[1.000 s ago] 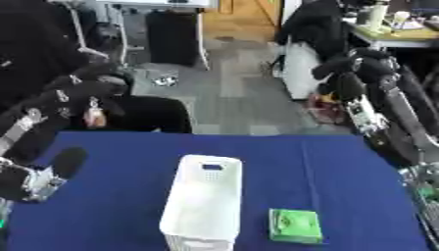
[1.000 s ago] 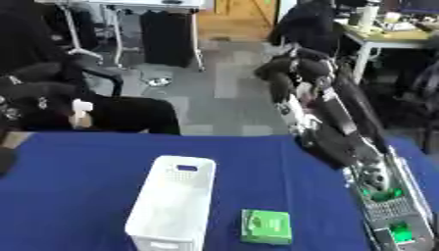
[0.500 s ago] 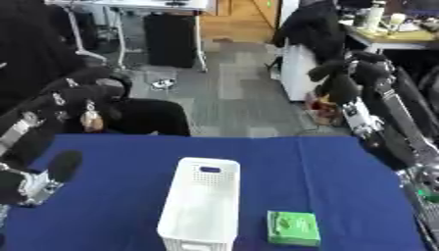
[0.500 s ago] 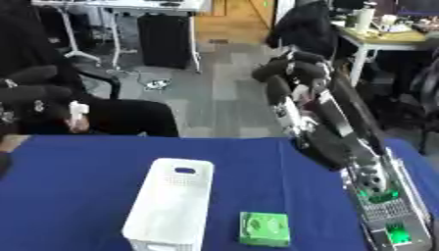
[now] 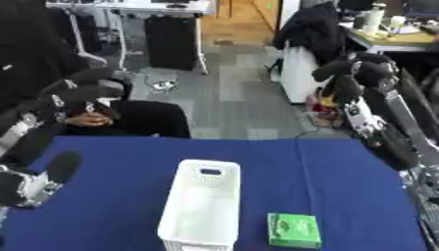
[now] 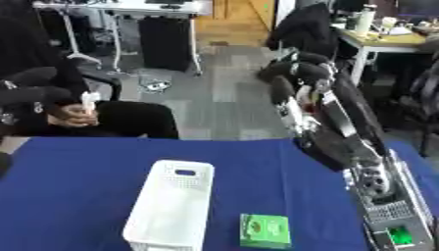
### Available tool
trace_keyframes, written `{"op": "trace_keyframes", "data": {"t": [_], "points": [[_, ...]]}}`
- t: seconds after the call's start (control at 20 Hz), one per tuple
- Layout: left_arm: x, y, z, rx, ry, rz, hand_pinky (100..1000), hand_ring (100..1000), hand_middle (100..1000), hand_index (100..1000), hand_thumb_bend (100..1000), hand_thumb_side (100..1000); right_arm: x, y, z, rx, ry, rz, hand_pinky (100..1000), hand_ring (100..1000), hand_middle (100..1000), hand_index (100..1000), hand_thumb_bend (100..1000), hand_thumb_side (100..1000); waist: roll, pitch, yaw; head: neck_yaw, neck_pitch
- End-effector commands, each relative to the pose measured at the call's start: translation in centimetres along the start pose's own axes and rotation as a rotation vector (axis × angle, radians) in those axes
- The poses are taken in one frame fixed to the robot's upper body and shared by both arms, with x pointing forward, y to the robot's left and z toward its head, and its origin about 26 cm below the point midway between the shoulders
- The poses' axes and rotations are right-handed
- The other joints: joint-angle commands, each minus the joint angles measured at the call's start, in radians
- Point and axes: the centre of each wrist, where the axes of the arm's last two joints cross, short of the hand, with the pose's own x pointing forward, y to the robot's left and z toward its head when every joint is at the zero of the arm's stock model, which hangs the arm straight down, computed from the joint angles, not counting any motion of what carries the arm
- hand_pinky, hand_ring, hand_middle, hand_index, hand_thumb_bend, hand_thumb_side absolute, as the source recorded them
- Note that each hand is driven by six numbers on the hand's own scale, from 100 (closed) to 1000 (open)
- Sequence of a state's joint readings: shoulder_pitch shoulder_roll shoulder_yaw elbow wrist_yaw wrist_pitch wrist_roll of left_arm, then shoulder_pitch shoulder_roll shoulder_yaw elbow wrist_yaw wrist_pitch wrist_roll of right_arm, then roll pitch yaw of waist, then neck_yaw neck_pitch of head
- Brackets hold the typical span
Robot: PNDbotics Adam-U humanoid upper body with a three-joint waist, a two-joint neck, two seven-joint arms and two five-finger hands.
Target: Pick up objects on the table and place them in the box.
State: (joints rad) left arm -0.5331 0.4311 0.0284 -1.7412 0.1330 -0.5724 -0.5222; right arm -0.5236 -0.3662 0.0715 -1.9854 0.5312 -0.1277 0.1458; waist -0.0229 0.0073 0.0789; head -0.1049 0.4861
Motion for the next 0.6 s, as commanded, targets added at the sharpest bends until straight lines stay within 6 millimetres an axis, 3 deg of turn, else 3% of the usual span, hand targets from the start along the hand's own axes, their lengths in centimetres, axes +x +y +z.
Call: {"op": "trace_keyframes", "data": {"t": [0.05, 0.6], "points": [[0.65, 1.03, -0.54, -0.019, -0.031, -0.041, 686, 895, 976, 929, 100, 679, 0.18, -0.66, -0.07, -0.008, -0.008, 0.021, 407, 499, 593, 719, 100, 1000, 0.003, -0.011, 0.001, 0.006, -0.014], [0.64, 1.01, -0.57, -0.021, -0.033, -0.040, 687, 894, 976, 928, 100, 679, 0.30, -0.47, -0.11, 0.094, -0.034, 0.062, 456, 537, 642, 760, 100, 1000, 0.003, -0.011, 0.002, -0.001, -0.024]]}}
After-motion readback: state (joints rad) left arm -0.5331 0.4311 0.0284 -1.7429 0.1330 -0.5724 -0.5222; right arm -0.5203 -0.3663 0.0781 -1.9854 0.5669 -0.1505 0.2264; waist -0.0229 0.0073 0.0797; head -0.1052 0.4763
